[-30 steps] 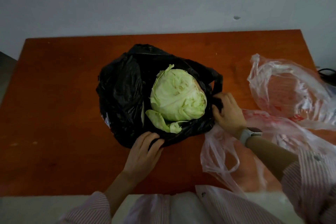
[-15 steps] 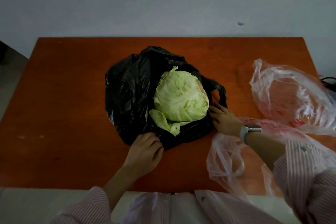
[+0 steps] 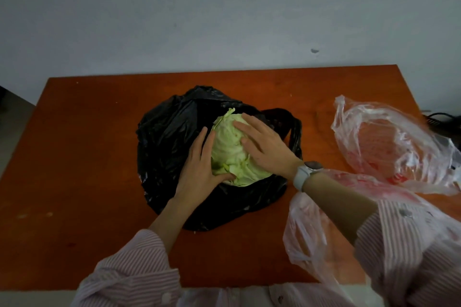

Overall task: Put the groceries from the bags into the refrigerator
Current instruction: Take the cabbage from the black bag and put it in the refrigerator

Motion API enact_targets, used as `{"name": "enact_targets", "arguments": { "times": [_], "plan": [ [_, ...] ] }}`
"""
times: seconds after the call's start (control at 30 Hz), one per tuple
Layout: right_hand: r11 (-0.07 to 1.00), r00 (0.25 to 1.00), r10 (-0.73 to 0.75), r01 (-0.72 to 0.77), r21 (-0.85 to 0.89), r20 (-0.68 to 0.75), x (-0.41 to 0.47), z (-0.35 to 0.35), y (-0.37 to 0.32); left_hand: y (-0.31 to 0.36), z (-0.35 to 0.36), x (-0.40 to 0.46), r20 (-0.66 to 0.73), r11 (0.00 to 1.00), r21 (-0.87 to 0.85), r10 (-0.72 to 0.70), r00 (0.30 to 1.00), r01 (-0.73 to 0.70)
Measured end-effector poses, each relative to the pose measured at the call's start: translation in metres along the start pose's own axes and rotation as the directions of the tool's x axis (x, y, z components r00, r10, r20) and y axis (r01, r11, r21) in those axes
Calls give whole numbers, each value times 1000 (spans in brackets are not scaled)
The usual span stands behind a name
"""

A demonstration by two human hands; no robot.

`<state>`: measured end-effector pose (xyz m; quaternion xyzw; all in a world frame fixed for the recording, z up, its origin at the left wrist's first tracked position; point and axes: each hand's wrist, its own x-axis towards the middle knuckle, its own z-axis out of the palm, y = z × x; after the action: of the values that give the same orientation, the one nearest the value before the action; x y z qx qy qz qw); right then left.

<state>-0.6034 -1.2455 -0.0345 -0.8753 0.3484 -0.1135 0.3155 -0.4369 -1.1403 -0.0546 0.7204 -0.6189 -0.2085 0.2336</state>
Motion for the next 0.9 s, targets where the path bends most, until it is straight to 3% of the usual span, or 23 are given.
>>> {"name": "enact_targets", "arguments": {
  "times": [0.2, 0.3, 0.43, 0.53, 0.6, 0.67, 0.77, 0.9],
  "plan": [
    [998, 999, 36, -34, 49, -41, -28, -18, 13, 14, 2, 20, 176, 997, 73, 14, 984, -27],
    [948, 977, 204, -181, 261, -67, -43, -27, 25, 34, 11, 35, 217, 993, 110, 26, 976, -51],
    [809, 880, 457, -352, 471, -127, -43, -48, 36, 66, 20, 64, 165, 987, 133, 64, 984, -87],
    [789, 827, 497, -305, 533, -262, -39, -55, 39, 87, 21, 87, 167, 999, -13, 38, 985, -36],
    [849, 865, 392, -210, 484, -313, -40, -51, 40, 90, 15, 98, 174, 953, -296, -19, 985, 71],
    [932, 923, 268, -177, 315, -277, -43, -40, 45, 84, 8, 104, 173, 834, -532, -65, 983, 149],
    [972, 939, 228, -204, 117, -257, -43, -32, 61, 76, 8, 106, 120, 796, -588, -88, 989, 143],
    [919, 908, 315, -219, 327, -275, -38, -40, 80, 80, 28, 100, 164, 795, -578, -108, 981, 184]
  ]
}}
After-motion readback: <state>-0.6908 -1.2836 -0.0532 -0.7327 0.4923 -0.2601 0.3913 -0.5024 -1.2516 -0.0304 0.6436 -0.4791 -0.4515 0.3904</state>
